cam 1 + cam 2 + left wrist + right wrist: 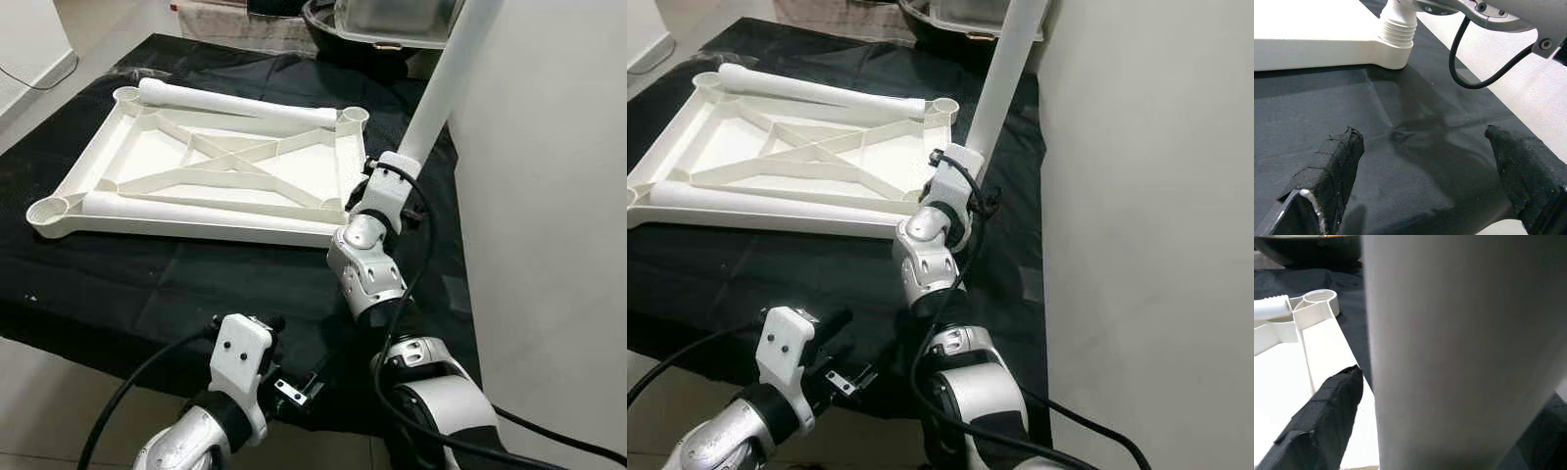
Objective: Building children table
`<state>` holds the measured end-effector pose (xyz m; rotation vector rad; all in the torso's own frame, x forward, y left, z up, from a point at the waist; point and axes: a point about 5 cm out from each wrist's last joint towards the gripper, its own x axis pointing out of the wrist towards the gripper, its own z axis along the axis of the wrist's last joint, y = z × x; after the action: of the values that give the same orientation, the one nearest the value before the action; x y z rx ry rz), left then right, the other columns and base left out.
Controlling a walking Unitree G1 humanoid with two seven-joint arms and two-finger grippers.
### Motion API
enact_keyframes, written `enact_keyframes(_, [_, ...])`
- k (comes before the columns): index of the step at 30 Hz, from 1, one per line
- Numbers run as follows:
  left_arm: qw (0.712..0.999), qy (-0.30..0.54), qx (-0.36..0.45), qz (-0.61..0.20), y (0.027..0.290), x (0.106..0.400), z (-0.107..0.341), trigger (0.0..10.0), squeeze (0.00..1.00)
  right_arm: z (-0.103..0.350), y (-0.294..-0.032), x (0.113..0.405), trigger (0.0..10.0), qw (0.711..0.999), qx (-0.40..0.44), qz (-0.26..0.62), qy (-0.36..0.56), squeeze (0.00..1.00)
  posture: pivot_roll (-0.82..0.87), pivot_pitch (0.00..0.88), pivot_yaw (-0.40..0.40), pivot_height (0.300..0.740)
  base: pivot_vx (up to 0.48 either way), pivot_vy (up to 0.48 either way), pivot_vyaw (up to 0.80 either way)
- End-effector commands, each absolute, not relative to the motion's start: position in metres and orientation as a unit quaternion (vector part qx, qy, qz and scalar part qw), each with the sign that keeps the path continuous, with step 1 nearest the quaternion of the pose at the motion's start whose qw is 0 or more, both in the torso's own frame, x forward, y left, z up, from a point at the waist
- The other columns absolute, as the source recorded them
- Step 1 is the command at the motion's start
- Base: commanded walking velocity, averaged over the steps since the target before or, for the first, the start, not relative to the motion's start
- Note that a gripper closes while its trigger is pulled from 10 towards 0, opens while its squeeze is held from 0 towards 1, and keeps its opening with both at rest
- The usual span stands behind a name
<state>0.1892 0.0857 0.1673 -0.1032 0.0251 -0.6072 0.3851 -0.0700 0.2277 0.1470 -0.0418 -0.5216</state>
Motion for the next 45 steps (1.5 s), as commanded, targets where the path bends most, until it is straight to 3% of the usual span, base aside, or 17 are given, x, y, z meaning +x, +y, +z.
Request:
enact_keyframes(1, [0.952,0.021,-0.051,-0.3,0.085,0.188,0.163,10.0,0.0,0.214,-0.055,0.379,10.0,0.967,0.096,-0.234,0.001,1.0,0.24,0.179,-0.103,0.74,0.0,0.0,0.0])
enact_keyframes(2, [0.952,0.021,-0.051,-0.3,0.085,0.188,0.163,10.0,0.0,0.216,-0.052,0.379,10.0,0.972,0.099,-0.214,-0.006,0.0,0.23,0.178,-0.103,0.74,0.0,0.0,0.0])
enact_keyframes(15, [0.953,0.02,-0.051,-0.299,0.085,0.19,0.162,10.0,0.0,0.208,-0.054,0.375,10.0,0.99,0.099,-0.09,-0.049,0.0,0.23,0.175,-0.104,0.74,0.0,0.0,0.0])
enact_keyframes(25, [0.953,0.018,-0.049,-0.299,0.085,0.191,0.162,10.0,0.0,0.195,-0.085,0.376,10.0,0.991,0.078,-0.096,-0.051,0.0,0.22,0.173,-0.101,0.74,0.0,0.0,0.0])
enact_keyframes(45, [0.953,0.018,-0.05,-0.298,0.086,0.191,0.16,10.0,0.0,0.173,-0.083,0.356,10.0,0.997,0.071,0.007,-0.007,0.0,0.22,0.158,-0.097,0.74,0.0,0.0,0.0])
